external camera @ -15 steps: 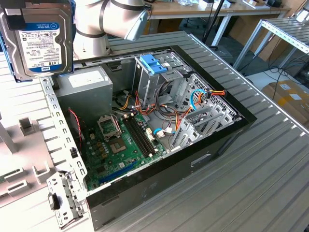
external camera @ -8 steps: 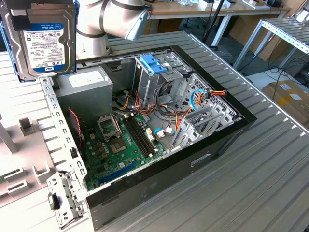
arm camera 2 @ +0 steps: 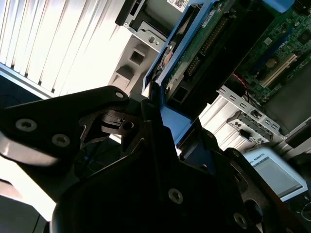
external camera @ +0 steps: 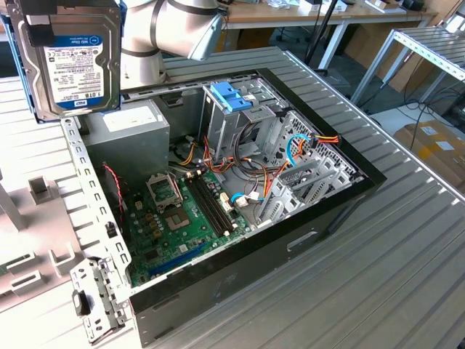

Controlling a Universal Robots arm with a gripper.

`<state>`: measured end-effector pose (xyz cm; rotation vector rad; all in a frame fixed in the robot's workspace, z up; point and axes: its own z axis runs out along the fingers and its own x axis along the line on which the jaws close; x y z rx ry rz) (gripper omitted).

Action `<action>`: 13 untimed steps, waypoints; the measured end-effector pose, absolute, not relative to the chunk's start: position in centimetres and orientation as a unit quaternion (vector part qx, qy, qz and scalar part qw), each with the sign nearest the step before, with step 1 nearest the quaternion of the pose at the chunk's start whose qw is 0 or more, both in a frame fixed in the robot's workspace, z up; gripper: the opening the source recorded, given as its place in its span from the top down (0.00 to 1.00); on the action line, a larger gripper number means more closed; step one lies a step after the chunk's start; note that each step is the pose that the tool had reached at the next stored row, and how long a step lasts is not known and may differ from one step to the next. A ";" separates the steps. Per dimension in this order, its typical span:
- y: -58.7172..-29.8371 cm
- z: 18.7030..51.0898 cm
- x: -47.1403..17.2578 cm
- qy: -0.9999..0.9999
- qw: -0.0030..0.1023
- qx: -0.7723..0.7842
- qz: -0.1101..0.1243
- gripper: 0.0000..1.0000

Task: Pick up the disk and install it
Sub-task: 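Pick up the disk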

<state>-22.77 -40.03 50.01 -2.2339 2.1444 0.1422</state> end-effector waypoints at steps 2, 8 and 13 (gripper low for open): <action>-40.0 50.0 -22.7 0.692 0.021 -0.720 0.046 0.63; -40.1 49.9 -22.1 0.692 0.021 -0.721 0.046 0.63; -40.1 49.9 -21.7 0.692 0.021 -0.720 0.046 0.63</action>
